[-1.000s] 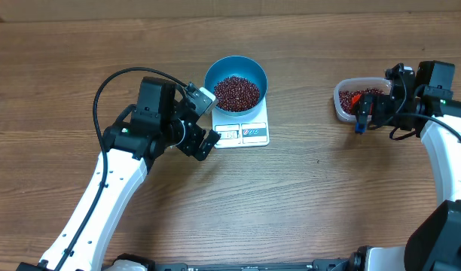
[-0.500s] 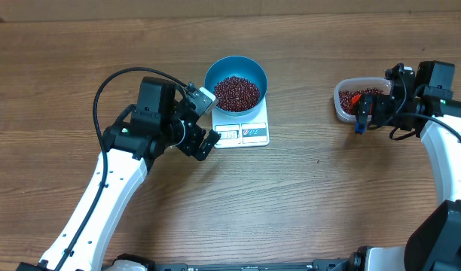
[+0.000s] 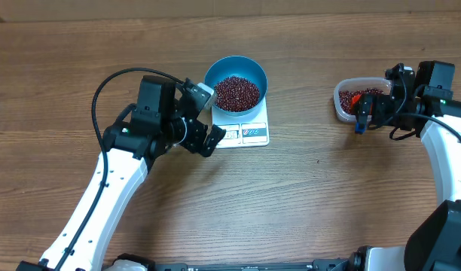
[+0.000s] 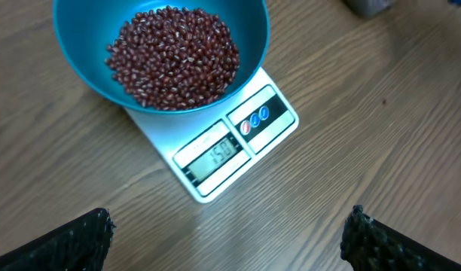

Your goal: Scoop item into bowl and weigh 150g on scale

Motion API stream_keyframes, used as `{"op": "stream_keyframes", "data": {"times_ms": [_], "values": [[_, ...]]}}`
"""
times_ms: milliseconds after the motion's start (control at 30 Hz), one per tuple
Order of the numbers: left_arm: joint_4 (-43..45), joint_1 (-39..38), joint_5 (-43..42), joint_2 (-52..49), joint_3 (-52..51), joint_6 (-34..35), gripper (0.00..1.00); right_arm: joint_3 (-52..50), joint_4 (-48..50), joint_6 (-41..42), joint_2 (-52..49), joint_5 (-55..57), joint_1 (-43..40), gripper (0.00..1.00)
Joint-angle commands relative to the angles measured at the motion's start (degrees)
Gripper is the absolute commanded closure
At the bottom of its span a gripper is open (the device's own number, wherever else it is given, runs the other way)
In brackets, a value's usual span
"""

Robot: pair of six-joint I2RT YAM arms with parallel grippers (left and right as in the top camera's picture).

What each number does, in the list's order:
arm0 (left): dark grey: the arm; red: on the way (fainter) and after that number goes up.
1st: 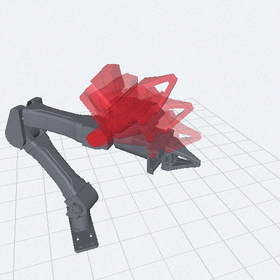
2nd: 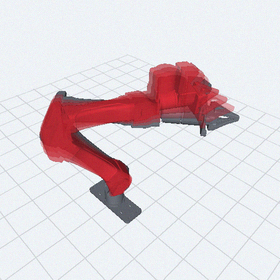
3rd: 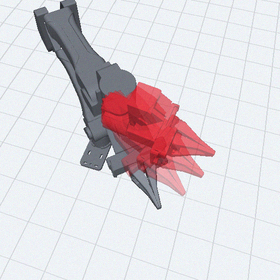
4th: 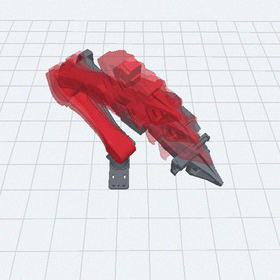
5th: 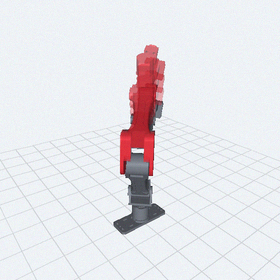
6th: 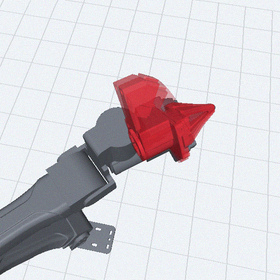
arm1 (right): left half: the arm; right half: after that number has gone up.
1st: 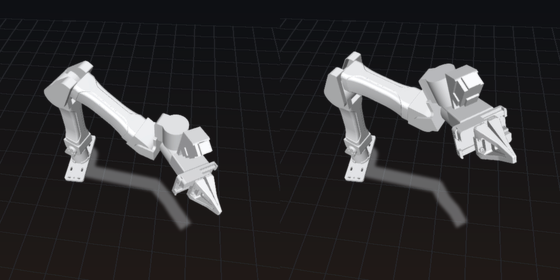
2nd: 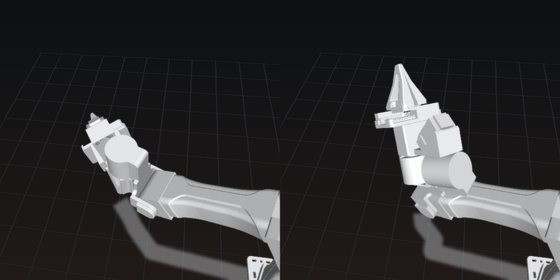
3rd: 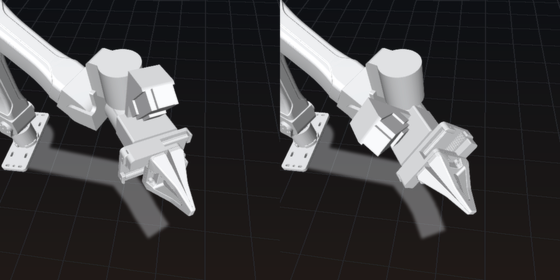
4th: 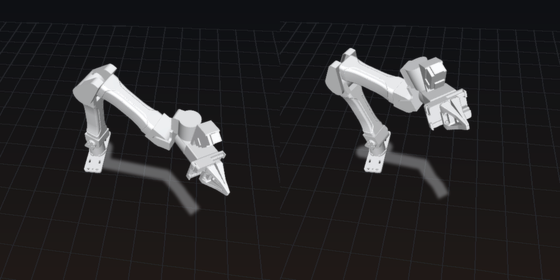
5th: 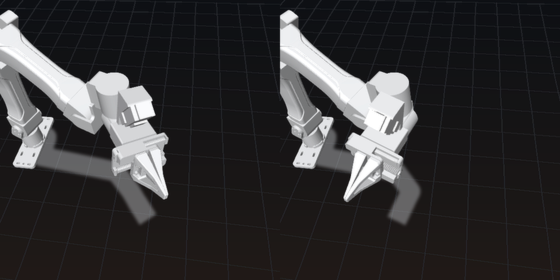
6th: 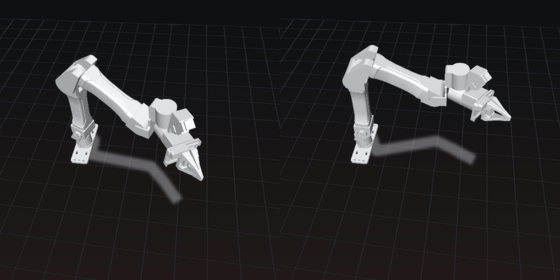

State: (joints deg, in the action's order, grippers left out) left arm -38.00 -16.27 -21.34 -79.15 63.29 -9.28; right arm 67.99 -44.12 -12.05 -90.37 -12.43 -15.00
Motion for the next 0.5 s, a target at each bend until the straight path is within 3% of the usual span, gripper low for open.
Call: {"op": "stream_keyframes", "data": {"times_ms": [0, 167, 367, 467], "values": [[0.1, -2.6, -0.4, -2.0, -0.1, 6.8, 0.00, 1.6, 0.3, -0.2, 0.3, 0.3, -0.1, 0.00], [0.2, -8.3, 11.9, -5.3, -0.1, 20.4, 0.00, 1.6, 0.3, -0.2, 0.3, 0.3, -0.1, 0.00], [2.6, -15.8, 23.3, -10.8, -0.1, 30.6, 0.01, 1.6, 0.3, -0.2, 0.3, 0.3, -0.1, 0.00], [4.9, -17.7, 25.0, -13.3, -0.1, 33.3, 0.00, 1.6, 0.3, -0.2, 0.3, 0.3, -0.1, 0.00]]}}
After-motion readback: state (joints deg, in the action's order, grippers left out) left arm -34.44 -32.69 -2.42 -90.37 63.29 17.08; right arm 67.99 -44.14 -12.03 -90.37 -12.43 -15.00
